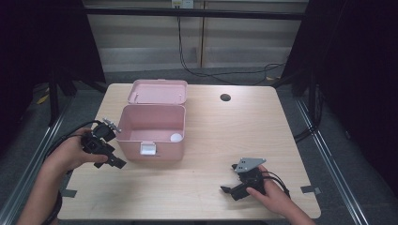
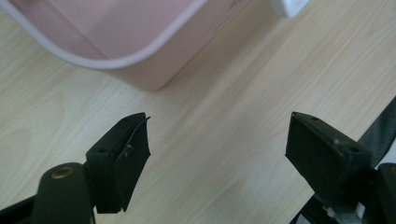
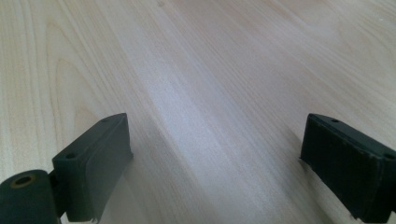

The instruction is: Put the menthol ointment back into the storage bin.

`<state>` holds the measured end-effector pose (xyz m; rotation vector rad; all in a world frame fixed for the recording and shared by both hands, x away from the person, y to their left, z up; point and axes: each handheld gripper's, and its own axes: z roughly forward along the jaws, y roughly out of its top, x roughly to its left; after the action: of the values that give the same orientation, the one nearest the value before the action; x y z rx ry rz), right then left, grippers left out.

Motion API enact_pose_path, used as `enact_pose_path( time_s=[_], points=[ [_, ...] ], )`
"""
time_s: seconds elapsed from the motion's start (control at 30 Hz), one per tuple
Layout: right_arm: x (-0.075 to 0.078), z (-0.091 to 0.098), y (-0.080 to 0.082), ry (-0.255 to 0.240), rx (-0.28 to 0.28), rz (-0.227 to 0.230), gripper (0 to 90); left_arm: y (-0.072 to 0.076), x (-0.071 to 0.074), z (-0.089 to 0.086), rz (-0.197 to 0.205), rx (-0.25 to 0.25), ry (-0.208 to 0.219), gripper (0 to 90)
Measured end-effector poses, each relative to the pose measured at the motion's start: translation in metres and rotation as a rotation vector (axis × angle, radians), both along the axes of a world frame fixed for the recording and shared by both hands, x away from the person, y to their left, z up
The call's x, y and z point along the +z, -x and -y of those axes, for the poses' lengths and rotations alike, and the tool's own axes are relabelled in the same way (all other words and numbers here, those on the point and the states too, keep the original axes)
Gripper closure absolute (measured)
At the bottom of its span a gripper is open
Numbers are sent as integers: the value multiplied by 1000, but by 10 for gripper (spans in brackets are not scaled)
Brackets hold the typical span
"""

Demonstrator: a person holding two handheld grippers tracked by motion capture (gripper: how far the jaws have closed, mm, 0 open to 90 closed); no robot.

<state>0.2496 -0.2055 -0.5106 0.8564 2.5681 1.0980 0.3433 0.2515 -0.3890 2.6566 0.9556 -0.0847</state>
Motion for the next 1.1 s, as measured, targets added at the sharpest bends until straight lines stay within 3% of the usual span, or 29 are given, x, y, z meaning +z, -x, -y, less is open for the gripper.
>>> enact_pose_path(
  time_s=[0.53,0.6,0.67,0.8,0.9,0.97,1.1],
  points=[
    [0,0,0,0,0,1,80,14,-55,5,-27,-16,41,211],
    [0,0,0,0,0,1,80,15,-58,6,2,-21,62,219],
    [0,0,0,0,0,0,80,15,-60,6,5,-22,83,220],
    [0,0,0,0,0,1,80,20,-66,11,60,-69,80,211],
    [0,0,0,0,0,1,80,23,-81,13,56,-89,67,198],
    [0,0,0,0,1,2,80,25,-89,13,107,-129,54,141],
    [0,0,0,0,0,1,80,30,-91,12,138,-128,61,145]
  ],
)
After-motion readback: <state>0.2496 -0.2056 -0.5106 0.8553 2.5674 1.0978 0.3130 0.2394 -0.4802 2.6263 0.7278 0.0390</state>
